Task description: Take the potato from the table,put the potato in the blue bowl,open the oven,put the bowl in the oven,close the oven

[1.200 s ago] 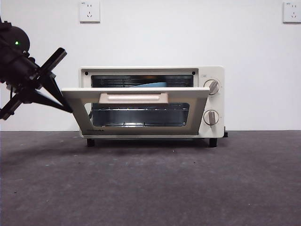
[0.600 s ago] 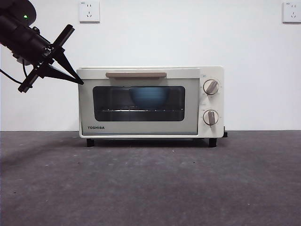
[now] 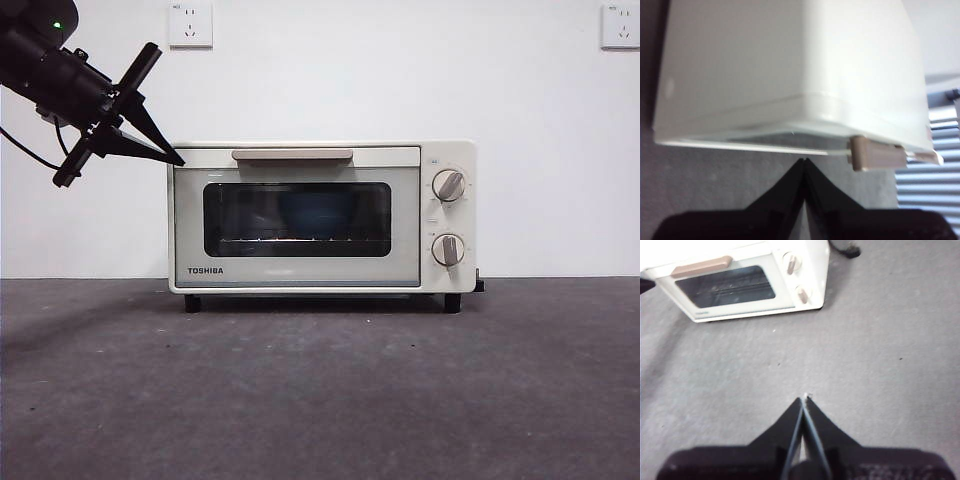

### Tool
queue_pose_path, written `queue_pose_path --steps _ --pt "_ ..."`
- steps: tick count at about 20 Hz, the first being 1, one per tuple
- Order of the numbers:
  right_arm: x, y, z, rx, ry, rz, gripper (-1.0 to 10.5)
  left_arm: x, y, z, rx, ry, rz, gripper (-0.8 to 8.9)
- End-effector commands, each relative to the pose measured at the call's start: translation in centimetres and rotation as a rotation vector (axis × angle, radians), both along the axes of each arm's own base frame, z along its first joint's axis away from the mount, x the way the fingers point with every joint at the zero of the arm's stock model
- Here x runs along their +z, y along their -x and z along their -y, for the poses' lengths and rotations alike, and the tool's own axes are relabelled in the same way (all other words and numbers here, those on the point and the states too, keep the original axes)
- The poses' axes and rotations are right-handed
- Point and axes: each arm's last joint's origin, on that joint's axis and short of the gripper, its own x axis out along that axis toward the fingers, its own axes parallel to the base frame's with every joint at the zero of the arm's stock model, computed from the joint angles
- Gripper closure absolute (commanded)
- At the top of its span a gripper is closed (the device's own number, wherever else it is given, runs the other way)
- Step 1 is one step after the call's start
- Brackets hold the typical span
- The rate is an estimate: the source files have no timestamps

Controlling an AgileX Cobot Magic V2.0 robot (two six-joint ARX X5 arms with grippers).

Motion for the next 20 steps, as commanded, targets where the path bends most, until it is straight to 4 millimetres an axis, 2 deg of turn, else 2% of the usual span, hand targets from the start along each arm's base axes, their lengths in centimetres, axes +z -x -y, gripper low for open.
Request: queue_pose_path --steps 1,4,8,11,14,18,20 --pt "-0.1 0.0 0.0 -0.012 -0.004 0.002 9.6 0.5 0.6 0.5 -0.070 -0.006 0.014 8.19" --pt "-0.1 0.0 0.0 -0.012 -0.004 0.002 9.5 2.0 2.4 1.0 -0.124 -0.075 0.042 8.19" --pt "-0.2 0.0 0.0 -0.011 0.001 -0.002 9.5 6.3 6.7 1.3 -0.187 -0.183 0.171 8.19" --pt "-0.2 0.0 0.0 -0.011 0.001 -0.002 9.5 10.2 11.0 1.1 -0.214 -0.218 0.308 8.19" --pt "-0.2 0.0 0.0 -0.011 0.001 -0.002 9.5 13.2 15.4 0.8 -0.211 -0.275 0.423 8.19" --pt "-0.2 0.0 0.0 -0.012 0.001 -0.002 9.5 15.6 22.6 0.1 -0.044 -0.573 0.506 8.19" --pt "-0.2 0.0 0.0 -0.011 0.001 -0.002 9.5 16.4 25.7 -0.4 0.043 -0.663 0.549 8.19"
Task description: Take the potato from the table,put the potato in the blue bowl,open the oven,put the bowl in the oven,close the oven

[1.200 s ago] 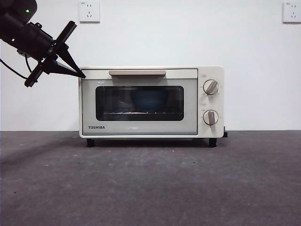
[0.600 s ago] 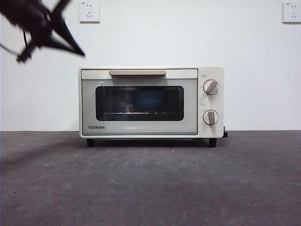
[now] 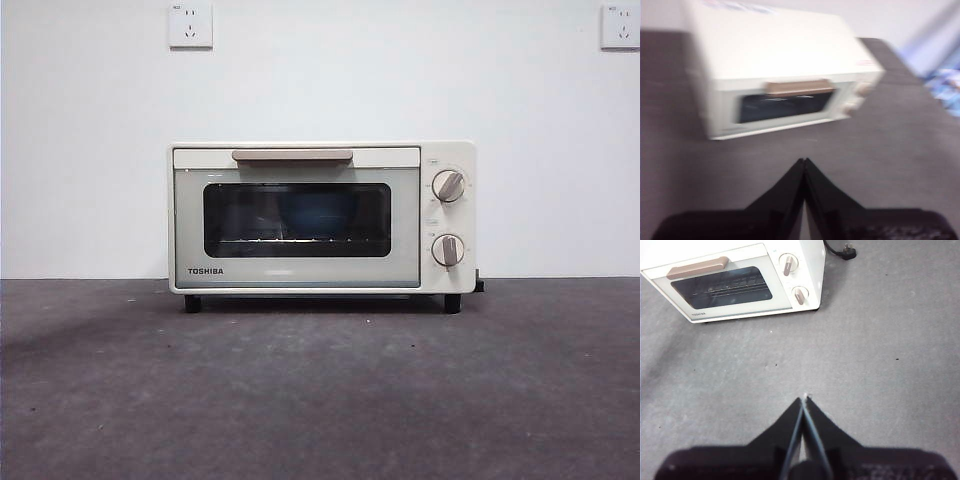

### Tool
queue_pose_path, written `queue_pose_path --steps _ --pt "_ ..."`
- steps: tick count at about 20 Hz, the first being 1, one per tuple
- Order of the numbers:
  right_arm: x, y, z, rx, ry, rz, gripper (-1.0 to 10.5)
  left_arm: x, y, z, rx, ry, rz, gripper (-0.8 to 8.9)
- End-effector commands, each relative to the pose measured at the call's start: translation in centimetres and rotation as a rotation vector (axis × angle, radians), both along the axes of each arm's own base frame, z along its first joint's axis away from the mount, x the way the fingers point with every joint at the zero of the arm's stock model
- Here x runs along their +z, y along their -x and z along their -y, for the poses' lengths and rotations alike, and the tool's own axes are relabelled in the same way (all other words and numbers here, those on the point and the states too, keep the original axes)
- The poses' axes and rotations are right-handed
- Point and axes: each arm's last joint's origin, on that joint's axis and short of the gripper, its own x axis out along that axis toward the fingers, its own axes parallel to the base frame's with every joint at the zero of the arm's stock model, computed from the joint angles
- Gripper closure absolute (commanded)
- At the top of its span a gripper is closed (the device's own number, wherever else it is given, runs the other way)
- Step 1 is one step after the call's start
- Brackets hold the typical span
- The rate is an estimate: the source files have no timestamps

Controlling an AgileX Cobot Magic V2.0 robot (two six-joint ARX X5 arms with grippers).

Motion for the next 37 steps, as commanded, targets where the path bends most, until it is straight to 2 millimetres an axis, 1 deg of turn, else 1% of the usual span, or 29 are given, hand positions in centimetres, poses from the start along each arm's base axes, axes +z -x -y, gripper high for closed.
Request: queue_pose_path --steps 1,2,4,6,8,9,13,15,16,18,20,21,22,23,24,25,27,29,30,32,36,37 --pt "-0.2 0.0 0.0 -0.007 -0.004 -0.001 9.5 1.0 3.1 -0.7 0.078 -0.084 0.104 8.18" --pt "-0.2 0.0 0.0 -0.007 -0.004 -0.001 9.5 1.2 4.2 -0.9 0.081 -0.078 0.128 8.18" --pt "-0.2 0.0 0.0 -0.007 -0.004 -0.001 9.5 1.6 5.7 -1.2 0.085 -0.068 0.174 8.17" --pt "-0.2 0.0 0.0 -0.007 -0.004 -0.001 9.5 1.7 6.4 -1.4 0.085 -0.063 0.193 8.18" --pt "-0.2 0.0 0.0 -0.007 -0.004 -0.001 9.5 1.7 6.4 -1.4 0.074 -0.091 0.204 8.18" --pt "-0.2 0.0 0.0 -0.007 -0.004 -0.001 9.5 1.7 6.2 -1.3 0.042 -0.161 0.231 8.17" --pt "-0.2 0.0 0.0 -0.007 -0.004 -0.002 9.5 1.1 4.7 -1.1 -0.021 -0.321 0.249 8.17" --pt "-0.2 0.0 0.0 -0.007 -0.004 -0.001 9.5 0.3 4.2 -1.4 -0.005 -0.366 0.306 8.17" --pt "-0.2 0.0 0.0 -0.007 -0.004 -0.001 9.5 -0.3 4.3 -1.6 0.022 -0.365 0.340 8.18" --pt "-0.2 0.0 0.0 -0.007 -0.004 -0.001 9.5 -2.5 5.0 -2.0 0.069 -0.344 0.443 8.18" --pt "-0.2 0.0 0.0 -0.007 -0.004 -0.001 9.5 -5.8 5.8 -2.3 0.115 -0.316 0.544 8.18" --pt "-0.2 0.0 0.0 -0.007 -0.003 -0.002 9.5 -7.8 6.2 -2.4 0.134 -0.302 0.594 8.18" --pt "-0.2 0.0 0.0 -0.007 -0.003 -0.002 9.5 -9.4 6.5 -2.4 0.147 -0.298 0.624 8.18" --pt "-0.2 0.0 0.0 -0.007 -0.003 -0.002 9.5 -11.5 6.7 -2.4 0.152 -0.296 0.643 8.17" --pt "-0.2 0.0 0.0 -0.007 -0.003 -0.002 9.5 -13.3 6.8 -2.4 0.157 -0.292 0.643 8.18" --pt "-0.2 0.0 0.0 -0.007 -0.003 -0.002 9.5 -15.5 6.7 -2.5 0.185 -0.283 0.615 8.17" --pt "-0.2 0.0 0.0 -0.007 -0.004 -0.002 9.5 -19.3 6.4 -2.6 0.233 -0.253 0.536 8.17" --pt "-0.2 0.0 0.0 -0.007 -0.003 -0.002 9.5 -22.5 6.1 -2.6 0.236 -0.241 0.484 8.17" --pt "-0.2 0.0 0.0 -0.007 -0.004 -0.001 9.5 -23.6 6.0 -2.6 0.234 -0.242 0.476 8.17" --pt "-0.2 0.0 0.0 -0.007 -0.003 -0.002 9.5 -25.0 5.8 -2.6 0.235 -0.237 0.499 8.18" --pt "-0.2 0.0 0.0 -0.007 -0.003 -0.002 9.5 -26.8 5.3 -2.5 0.249 -0.210 0.515 8.17" --pt "-0.2 0.0 0.0 -0.007 -0.004 -0.001 9.5 -26.9 5.3 -2.5 0.248 -0.213 0.506 8.18"
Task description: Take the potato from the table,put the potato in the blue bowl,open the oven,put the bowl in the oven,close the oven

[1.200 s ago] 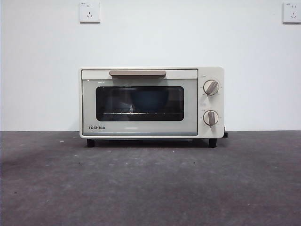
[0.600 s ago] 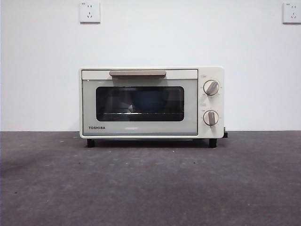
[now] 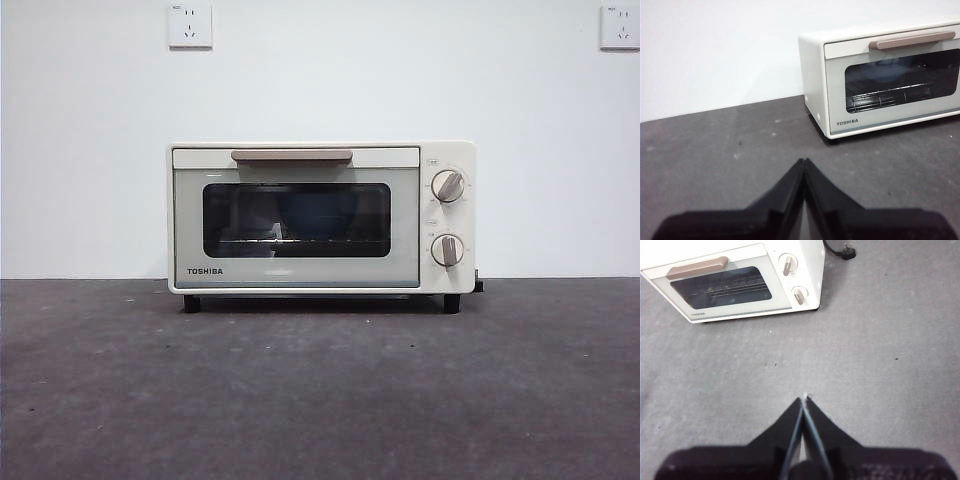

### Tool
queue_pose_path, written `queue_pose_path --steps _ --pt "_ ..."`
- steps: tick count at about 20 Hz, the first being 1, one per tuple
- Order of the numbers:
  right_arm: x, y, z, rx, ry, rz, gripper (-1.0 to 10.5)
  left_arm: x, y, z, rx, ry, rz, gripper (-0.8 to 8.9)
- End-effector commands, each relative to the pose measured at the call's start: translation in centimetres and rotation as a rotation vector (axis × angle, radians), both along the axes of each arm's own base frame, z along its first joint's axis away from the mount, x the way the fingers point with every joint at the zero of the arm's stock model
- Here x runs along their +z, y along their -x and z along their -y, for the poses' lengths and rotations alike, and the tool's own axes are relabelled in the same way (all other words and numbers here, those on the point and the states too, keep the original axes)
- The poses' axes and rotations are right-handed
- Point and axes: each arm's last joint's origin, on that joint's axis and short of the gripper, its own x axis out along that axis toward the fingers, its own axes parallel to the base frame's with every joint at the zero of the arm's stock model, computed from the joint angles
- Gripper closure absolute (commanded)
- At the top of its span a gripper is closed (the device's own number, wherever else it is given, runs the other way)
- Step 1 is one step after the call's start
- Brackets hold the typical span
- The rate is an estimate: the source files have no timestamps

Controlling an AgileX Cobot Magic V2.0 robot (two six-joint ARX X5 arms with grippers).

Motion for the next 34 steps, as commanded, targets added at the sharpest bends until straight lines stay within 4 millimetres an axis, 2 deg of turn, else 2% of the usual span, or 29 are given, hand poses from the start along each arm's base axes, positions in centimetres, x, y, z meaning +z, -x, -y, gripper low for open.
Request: queue_pose_path --steps 1,7,26,28,29,31,34 --pt "-0.2 0.0 0.0 -0.007 -0.004 -0.001 9.5 -0.5 -0.1 0.0 0.010 0.011 -0.020 8.17" --pt "-0.2 0.0 0.0 -0.007 -0.004 -0.002 9.5 -1.7 0.0 -0.5 0.118 -0.011 -0.143 8.17" --pt "-0.2 -0.1 0.0 -0.007 -0.003 -0.002 9.5 -1.7 -0.1 -0.9 0.170 0.035 -0.151 8.17" --pt "-0.3 0.0 0.2 0.009 0.073 0.006 9.5 -1.7 -0.1 -0.9 0.170 0.035 -0.151 8.17" --pt "-0.3 0.2 0.6 -0.020 0.139 0.032 9.5 -1.7 -0.1 -0.9 0.169 0.035 -0.151 8.17" --pt "-0.1 0.1 1.1 -0.138 0.157 0.072 9.5 -1.7 -0.1 -0.9 0.170 0.035 -0.151 8.17" --pt "0.6 -0.7 1.6 -0.295 0.216 0.219 9.5 -1.7 -0.1 -0.9 0.169 0.035 -0.151 8.17"
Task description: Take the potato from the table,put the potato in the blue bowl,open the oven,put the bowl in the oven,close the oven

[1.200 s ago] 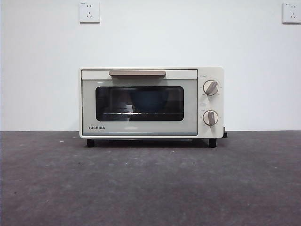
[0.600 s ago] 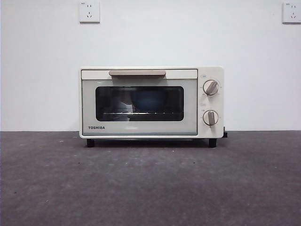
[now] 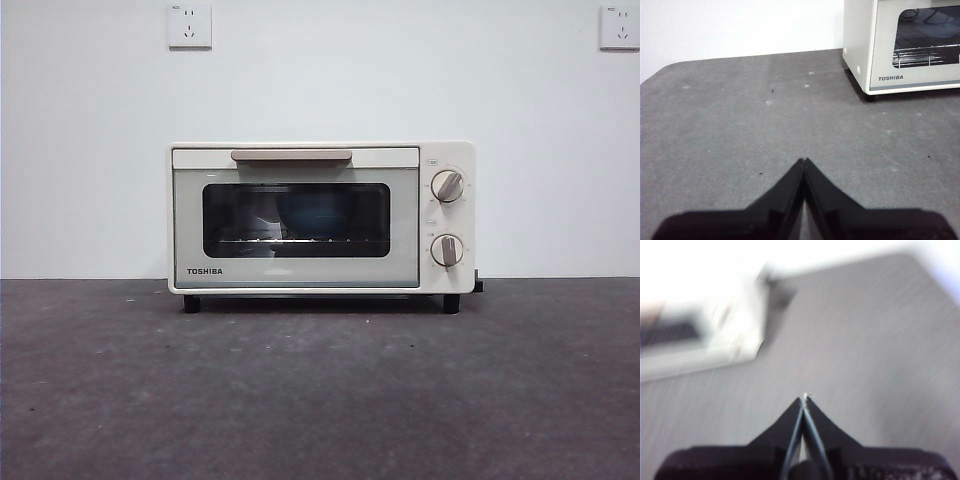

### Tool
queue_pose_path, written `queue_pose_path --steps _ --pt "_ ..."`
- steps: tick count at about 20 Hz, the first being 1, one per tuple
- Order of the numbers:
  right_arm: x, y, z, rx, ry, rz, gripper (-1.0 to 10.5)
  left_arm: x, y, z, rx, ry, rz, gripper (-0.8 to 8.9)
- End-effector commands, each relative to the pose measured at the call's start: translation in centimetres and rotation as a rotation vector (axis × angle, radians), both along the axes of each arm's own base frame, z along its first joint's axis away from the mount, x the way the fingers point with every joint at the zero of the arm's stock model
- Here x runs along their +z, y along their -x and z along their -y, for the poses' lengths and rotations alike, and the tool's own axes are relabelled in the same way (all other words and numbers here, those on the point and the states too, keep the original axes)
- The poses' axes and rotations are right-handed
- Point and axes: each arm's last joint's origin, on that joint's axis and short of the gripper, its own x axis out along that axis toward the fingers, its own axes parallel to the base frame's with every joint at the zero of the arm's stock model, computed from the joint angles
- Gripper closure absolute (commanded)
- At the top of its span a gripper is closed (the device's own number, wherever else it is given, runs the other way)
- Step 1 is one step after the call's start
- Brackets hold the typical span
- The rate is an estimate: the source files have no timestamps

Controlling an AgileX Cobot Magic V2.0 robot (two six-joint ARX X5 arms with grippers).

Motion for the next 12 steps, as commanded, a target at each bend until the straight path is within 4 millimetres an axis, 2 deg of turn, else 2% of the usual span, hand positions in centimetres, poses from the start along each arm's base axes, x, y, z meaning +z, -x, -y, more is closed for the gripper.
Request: queue_pose_path --steps 1,4,6,12 --pt "-0.3 -1.3 0.0 -0.023 0.153 0.087 9.5 -0.2 -0.1 0.0 0.008 0.007 -0.001 8.17" --pt "-2.4 -4.0 -0.7 0.189 0.172 0.180 9.5 -0.2 -0.1 0.0 0.008 0.007 -0.001 8.17" --pt "-4.7 -5.7 -0.9 0.303 0.171 0.235 9.5 -0.2 -0.1 0.0 0.008 0.007 -0.001 8.18" --pt "-9.3 -7.0 -0.4 0.266 0.184 0.352 9.5 -0.2 -0.1 0.0 0.008 0.007 -0.001 8.18"
